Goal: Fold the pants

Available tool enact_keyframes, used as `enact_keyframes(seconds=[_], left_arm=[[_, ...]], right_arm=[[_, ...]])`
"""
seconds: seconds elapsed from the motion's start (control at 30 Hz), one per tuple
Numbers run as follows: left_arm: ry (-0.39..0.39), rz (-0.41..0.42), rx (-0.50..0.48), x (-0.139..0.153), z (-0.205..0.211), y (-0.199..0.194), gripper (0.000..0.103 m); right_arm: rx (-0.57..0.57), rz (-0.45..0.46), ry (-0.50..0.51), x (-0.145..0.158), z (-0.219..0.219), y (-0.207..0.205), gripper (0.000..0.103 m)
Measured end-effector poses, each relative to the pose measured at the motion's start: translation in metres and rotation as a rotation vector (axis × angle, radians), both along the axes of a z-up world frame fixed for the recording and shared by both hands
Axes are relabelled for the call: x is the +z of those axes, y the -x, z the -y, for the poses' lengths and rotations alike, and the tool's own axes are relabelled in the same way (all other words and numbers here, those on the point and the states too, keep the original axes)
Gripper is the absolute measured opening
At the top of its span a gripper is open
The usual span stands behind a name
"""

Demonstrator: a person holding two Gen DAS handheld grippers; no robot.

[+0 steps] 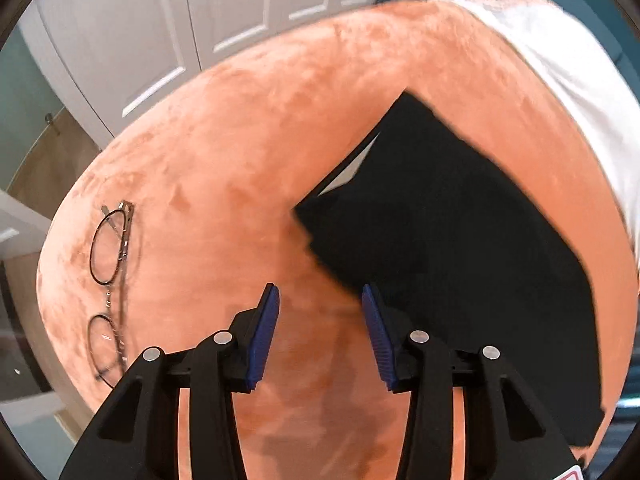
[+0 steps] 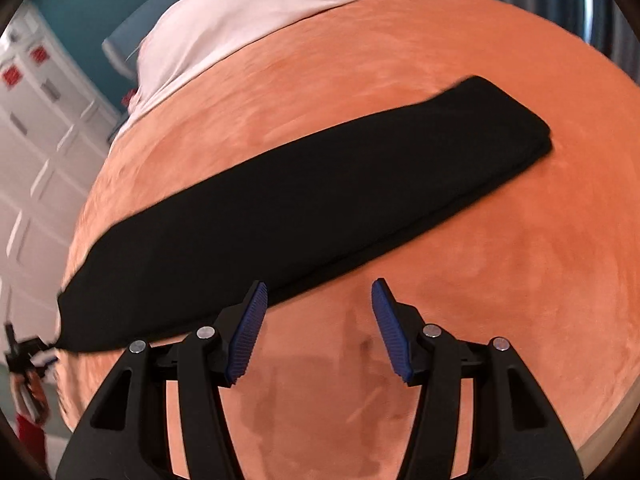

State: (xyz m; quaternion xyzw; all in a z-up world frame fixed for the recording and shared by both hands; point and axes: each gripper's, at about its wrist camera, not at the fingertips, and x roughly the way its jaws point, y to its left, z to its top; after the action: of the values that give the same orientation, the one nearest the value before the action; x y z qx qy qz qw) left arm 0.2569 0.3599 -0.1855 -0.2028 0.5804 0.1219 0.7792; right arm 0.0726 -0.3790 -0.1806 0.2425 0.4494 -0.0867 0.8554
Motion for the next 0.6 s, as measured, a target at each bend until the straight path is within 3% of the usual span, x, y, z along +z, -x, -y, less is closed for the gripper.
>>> enact_keyframes(seconds=[0.23,0.27,0.37,0.47,0.53,0.6], left_arm=[[0.046,0.047,-0.023,-0.008,-0.001,-0.015,0.039],[0.063,0.050,-0.033,-0.014,0.005,-0.030,0.019],[0.090,0.068,-0.016,-0.015,0.003,-0.039,0.014],[0.069,0.085,-0.032,-0.010,-0.002,-0.047,0.014],[0.026,0.017,-0.058,-0.025,0.002,-0.053,0.017],[-0.033,0.020,-0.076,-0.018,0.010,-0.050,0.019]], right_arm=[[0.016,-0.026,-0.050,-0.003,-0.026,-0.004,0.053],[0.018,-0.029,-0.049,-0.002,-0.028,-0.005,0.053],[0.023,-0.038,-0.021,0.002,-0.032,-0.006,0.053],[0.010,-0.016,0.001,0.010,-0.027,-0.001,0.054],[-0.006,-0.027,0.018,0.006,-0.018,0.001,0.066],[-0.033,-0.075,0.020,-0.006,-0.008,0.000,0.068]])
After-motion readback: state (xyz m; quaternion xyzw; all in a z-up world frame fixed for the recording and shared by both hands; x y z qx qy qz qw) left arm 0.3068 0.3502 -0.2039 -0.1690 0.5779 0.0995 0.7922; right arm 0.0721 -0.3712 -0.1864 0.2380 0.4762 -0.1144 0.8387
